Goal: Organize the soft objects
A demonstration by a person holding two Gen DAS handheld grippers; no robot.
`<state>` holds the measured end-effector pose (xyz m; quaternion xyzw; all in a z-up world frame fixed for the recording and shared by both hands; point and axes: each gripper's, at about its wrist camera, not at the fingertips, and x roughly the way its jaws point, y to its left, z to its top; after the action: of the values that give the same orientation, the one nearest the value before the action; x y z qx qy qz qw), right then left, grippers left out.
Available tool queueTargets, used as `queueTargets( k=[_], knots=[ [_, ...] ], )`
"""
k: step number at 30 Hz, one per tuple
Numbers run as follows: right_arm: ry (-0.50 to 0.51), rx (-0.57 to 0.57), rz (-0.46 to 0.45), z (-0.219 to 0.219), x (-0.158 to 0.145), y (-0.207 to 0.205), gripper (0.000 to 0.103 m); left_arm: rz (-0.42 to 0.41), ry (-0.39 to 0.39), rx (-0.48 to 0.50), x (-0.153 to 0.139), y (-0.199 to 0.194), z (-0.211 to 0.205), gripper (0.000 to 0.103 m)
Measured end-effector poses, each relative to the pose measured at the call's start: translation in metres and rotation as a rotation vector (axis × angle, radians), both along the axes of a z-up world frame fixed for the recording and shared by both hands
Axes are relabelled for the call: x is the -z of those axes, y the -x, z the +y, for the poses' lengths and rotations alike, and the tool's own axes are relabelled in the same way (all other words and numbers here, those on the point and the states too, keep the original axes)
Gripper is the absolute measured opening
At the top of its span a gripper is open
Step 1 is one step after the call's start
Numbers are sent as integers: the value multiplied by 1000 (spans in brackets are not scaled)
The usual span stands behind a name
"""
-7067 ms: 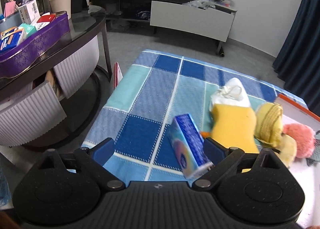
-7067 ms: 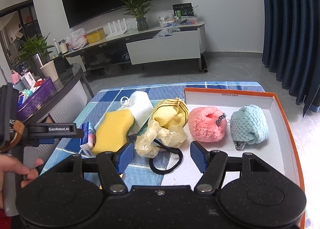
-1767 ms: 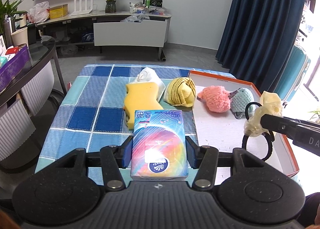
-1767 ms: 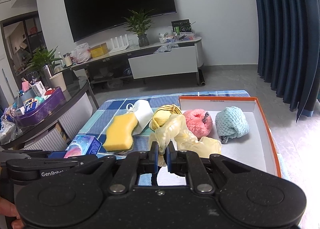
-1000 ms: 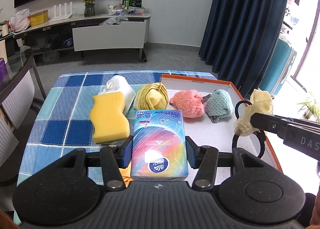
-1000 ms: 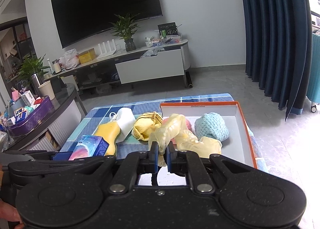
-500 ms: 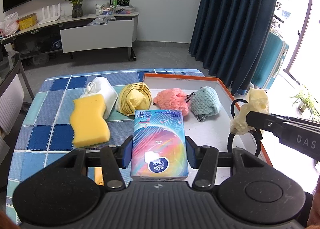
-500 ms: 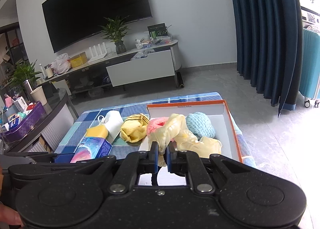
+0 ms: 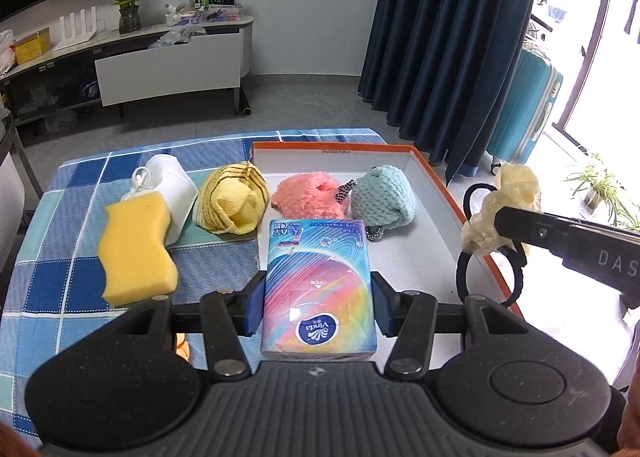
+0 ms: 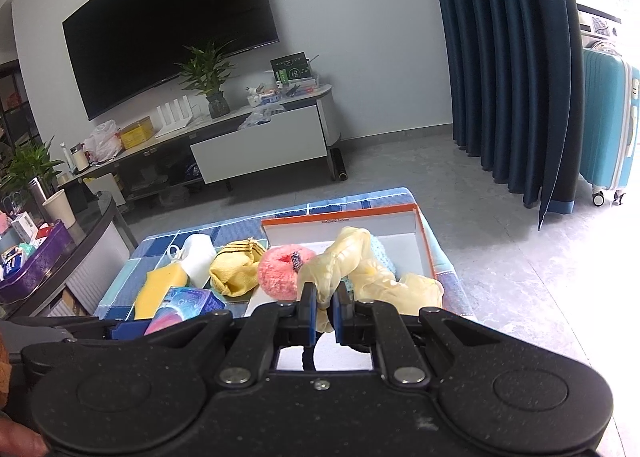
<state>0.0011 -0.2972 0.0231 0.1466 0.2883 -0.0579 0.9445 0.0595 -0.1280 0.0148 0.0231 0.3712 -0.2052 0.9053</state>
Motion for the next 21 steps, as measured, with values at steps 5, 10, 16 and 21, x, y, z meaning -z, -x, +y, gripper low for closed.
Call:
queueTargets(
  k=[5,10,16,21],
  knots=[
    [0,10,6,-8,2,-6,11,8,-3,13,2,-6,-10,53],
    [2,16,10,-18,2,-15,11,16,-3,28,3,-12,-19,53],
    [17,19,15,-27,1,-26,11,24,-1,48,5,-18,-31,53],
    [29,20,20,-32,1,-35,11,37,1,55,8,-23,-37,53]
  ],
)
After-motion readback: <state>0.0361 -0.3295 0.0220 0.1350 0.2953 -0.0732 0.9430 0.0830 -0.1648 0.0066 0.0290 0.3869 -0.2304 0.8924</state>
